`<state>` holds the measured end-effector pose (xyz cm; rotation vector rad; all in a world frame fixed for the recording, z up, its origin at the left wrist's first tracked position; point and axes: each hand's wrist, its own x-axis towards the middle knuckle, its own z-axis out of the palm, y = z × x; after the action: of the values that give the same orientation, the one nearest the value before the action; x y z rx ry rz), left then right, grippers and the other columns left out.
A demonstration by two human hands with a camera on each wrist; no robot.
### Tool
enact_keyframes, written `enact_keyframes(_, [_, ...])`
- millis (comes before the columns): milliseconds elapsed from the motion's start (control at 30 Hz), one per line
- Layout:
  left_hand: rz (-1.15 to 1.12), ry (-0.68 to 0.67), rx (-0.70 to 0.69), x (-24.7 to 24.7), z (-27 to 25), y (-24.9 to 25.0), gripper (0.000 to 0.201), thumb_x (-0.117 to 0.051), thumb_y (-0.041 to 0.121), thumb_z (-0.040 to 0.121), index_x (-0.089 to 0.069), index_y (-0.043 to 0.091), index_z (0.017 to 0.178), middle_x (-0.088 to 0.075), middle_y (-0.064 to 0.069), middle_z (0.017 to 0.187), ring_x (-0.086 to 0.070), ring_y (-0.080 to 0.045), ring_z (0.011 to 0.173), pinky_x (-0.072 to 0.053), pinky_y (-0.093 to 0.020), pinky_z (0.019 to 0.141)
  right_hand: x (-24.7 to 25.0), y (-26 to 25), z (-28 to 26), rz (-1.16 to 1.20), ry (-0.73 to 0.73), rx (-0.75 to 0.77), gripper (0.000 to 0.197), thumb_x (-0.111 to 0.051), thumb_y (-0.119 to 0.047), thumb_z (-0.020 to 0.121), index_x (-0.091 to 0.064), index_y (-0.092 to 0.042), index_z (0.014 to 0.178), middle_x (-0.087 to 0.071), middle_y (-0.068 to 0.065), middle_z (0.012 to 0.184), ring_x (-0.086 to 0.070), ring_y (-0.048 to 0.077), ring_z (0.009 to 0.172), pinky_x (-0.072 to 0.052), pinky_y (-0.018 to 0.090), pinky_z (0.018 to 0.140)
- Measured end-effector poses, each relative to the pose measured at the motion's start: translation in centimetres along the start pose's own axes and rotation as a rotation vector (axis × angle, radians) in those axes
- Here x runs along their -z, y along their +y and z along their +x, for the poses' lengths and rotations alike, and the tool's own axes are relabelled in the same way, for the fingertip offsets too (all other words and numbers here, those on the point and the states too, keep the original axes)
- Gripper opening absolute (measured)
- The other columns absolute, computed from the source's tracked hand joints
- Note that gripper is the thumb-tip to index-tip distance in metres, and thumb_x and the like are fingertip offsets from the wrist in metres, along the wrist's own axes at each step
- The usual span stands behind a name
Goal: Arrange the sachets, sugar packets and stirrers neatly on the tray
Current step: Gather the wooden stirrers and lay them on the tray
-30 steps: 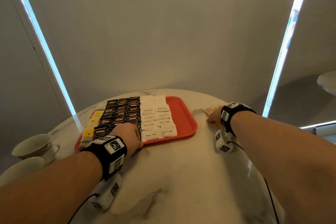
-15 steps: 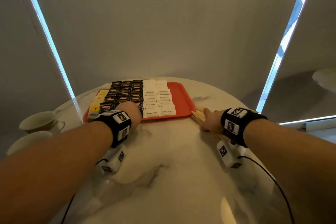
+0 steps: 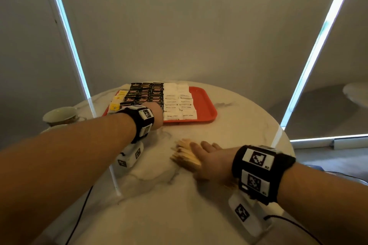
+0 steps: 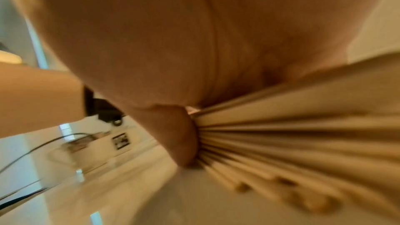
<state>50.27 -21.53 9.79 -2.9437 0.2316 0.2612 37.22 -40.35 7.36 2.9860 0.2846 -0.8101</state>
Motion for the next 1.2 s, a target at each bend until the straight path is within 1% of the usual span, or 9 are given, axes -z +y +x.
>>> enact_keyframes(167, [-0.126,-0.053,-0.151,0.9,-4.1,0.8,0.046,-0.052,0.010,0.101,-0.062,0.026,0.144,-0.059,0.001,0.144,-0.056,-0.023,0.129,-0.046,-0.028,0.101,-0.4,-4.7,-0.6,-0.112,0.024,0.311,0.087,-0.053,-0.057,0.096,0.006,-0.043,0.158,0.000,-0.003,0.171,-0.009,0.029,0.156,-0.020,0.055,0.123])
enact_keyframes(300, [-0.242,-0.121,-0.208,0.6,-6.3,0.4,0.048,-0.057,0.009,0.099,-0.064,0.030,0.141,-0.060,0.006,0.142,-0.056,-0.018,0.127,-0.042,-0.023,0.099,0.2,-6.0,-1.5,-0.135,0.056,0.371,0.085,-0.058,-0.048,0.097,-0.001,-0.041,0.159,-0.028,0.001,0.163,-0.043,0.027,0.138,-0.041,0.047,0.112])
enact_keyframes(400, [-0.383,-0.113,-0.225,0.0,-7.1,-0.1,0.036,-0.059,0.016,0.101,-0.070,0.025,0.135,-0.069,0.006,0.130,-0.064,-0.014,0.113,-0.050,-0.025,0.100,0.5,-5.9,-1.8,-0.175,0.093,0.367,0.080,-0.058,-0.052,0.096,-0.012,-0.038,0.159,-0.045,0.002,0.152,-0.055,0.025,0.123,-0.047,0.040,0.104])
enact_keyframes(500, [-0.709,-0.112,-0.190,-0.8,-7.2,-1.2,0.024,-0.060,0.020,0.102,-0.076,0.018,0.121,-0.076,-0.001,0.103,-0.068,-0.013,0.082,-0.057,-0.022,0.076,0.7,-6.1,-1.6,-0.191,0.141,0.345,0.062,-0.055,-0.051,0.097,-0.031,-0.038,0.152,-0.064,0.001,0.127,-0.062,0.024,0.108,-0.054,0.043,0.095])
enact_keyframes(600, [-0.928,-0.079,-0.123,-1.4,-7.3,-2.7,0.023,-0.057,0.034,0.104,-0.076,0.022,0.108,-0.076,-0.004,0.112,-0.071,-0.025,0.092,-0.060,-0.038,0.085,1.3,-6.5,-1.4,-0.160,0.158,0.325,0.045,-0.052,-0.044,0.101,-0.045,-0.033,0.143,-0.066,0.001,0.118,-0.062,0.023,0.104,-0.054,0.041,0.092])
enact_keyframes(700, [-1.160,0.022,-0.083,-1.6,-8.0,-3.9,0.027,-0.050,0.036,0.108,-0.073,0.020,0.108,-0.074,-0.005,0.111,-0.066,-0.017,0.086,-0.054,-0.037,0.079,1.9,-6.4,-1.1,-0.079,0.196,0.319,0.031,-0.051,-0.040,0.102,-0.055,-0.026,0.129,-0.065,0.000,0.113,-0.061,0.021,0.102,-0.054,0.037,0.089])
enact_keyframes(900, [-1.404,0.228,-0.097,-1.5,-9.8,-5.5,0.038,-0.048,0.045,0.107,-0.075,0.017,0.103,-0.074,-0.009,0.111,-0.067,-0.022,0.095,-0.055,-0.042,0.087,2.8,-5.7,-0.3,0.199,0.279,0.316,0.015,-0.053,-0.043,0.102,-0.056,-0.033,0.113,-0.064,-0.008,0.096,-0.061,0.012,0.089,-0.051,0.032,0.078])
enact_keyframes(1033, [-1.404,0.276,-0.209,-1.2,-10.4,-5.1,0.034,-0.049,0.045,0.106,-0.073,0.020,0.110,-0.075,-0.004,0.110,-0.069,-0.017,0.105,-0.055,-0.039,0.096,4.2,-5.3,0.2,0.402,0.417,0.315,0.007,-0.051,-0.038,0.104,-0.055,-0.034,0.100,-0.069,-0.008,0.090,-0.065,0.009,0.081,-0.052,0.028,0.072])
enact_keyframes(1200, [-1.441,0.333,-0.245,-1.4,-10.0,-4.1,0.022,-0.064,0.044,0.095,-0.072,0.030,0.110,-0.076,0.004,0.108,-0.070,-0.014,0.109,-0.054,-0.046,0.104,5.2,-5.0,0.9,0.547,0.386,0.308,0.009,-0.053,-0.035,0.104,-0.054,-0.030,0.097,-0.067,-0.004,0.073,-0.062,0.008,0.057,-0.055,0.024,0.058])
